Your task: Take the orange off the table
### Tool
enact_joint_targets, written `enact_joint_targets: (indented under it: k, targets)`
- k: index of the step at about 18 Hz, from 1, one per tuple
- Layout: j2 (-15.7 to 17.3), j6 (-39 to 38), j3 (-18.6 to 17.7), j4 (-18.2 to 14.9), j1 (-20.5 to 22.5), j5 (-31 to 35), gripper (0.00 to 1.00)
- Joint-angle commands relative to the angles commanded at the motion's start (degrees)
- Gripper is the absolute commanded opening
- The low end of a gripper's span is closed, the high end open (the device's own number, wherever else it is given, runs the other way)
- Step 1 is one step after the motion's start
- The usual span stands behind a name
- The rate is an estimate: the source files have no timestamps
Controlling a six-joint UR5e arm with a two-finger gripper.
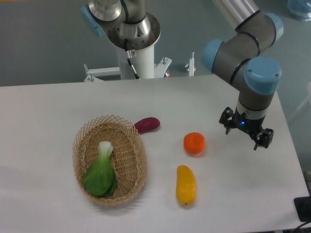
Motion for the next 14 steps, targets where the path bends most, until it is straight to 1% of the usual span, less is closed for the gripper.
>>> enact_joint_targets:
  k: [6, 9, 14]
  targets:
    - [0.0, -0.4, -0.4, 0.1, -0.3, -0.3, 1.0]
    - [0.0, -0.4, -1.3, 0.1, -0.3, -1.0, 1.0]
    - [0.1, -3.0, -2.1, 0.3, -0.4, -2.0, 1.0]
